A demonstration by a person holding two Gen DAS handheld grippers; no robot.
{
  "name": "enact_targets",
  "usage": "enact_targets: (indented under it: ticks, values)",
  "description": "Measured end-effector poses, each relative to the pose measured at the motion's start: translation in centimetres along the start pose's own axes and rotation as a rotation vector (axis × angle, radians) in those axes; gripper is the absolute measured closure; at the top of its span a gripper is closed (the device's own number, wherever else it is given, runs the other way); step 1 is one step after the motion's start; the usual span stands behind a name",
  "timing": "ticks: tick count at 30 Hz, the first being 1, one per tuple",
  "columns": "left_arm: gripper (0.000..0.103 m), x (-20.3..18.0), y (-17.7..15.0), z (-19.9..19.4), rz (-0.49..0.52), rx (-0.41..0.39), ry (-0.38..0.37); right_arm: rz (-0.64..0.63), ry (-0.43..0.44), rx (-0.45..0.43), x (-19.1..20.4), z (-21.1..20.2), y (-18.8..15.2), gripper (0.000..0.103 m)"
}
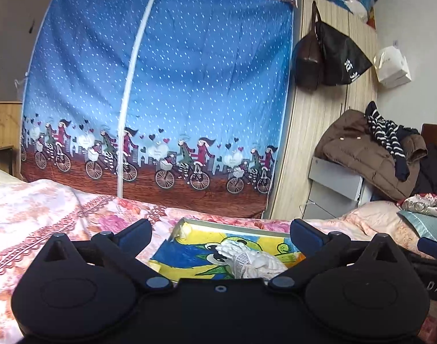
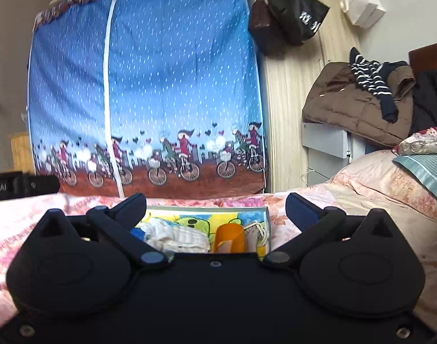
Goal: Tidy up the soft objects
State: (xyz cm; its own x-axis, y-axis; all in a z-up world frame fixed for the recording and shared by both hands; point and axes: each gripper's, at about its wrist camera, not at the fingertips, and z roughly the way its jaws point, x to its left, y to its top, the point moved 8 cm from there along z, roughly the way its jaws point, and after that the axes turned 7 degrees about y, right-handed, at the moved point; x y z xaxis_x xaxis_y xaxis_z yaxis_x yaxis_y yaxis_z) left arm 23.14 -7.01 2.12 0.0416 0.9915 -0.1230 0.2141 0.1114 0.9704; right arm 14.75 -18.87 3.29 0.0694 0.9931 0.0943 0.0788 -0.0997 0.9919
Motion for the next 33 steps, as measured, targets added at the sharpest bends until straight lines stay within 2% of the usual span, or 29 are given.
enact_targets:
  ticks: [6, 10, 18, 25, 30, 33]
  values:
    - [0.001, 1.5, -0.3, -4.4, 0.015, -0.002, 0.013, 0.011, -0.061, 0.02, 0.0, -3.1, -1.5, 0.0]
    - [0.001, 2.7, -1.2, -7.3, -0.021, 0.016, 0.02, 0.067, -0.048, 0.04, 0.0, -5.2, -2.5, 0.0]
    - [0.001, 4.3, -3.2, -12.0, 0.001, 0.06, 0.036, 0.178, -0.009, 0.06, 1.0, -8.1, -3.3, 0.0]
    - [0.001, 6.2, -4.6, -14.7, 0.011, 0.099, 0.076, 0.153, -0.024, 0.088, 1.7, -9.7, -3.8, 0.0]
    - [0.001, 7.5, -5.7, -15.1, 0.029, 0.125, 0.126, 0.117, -0.032, 0.13, 2.4, -10.2, -4.5, 0.0]
    - [0.001, 7.9, -6.6, -14.5, 0.052, 0.166, 0.144, 0.069, -0.02, 0.161, 3.2, -9.7, -5.0, 0.0]
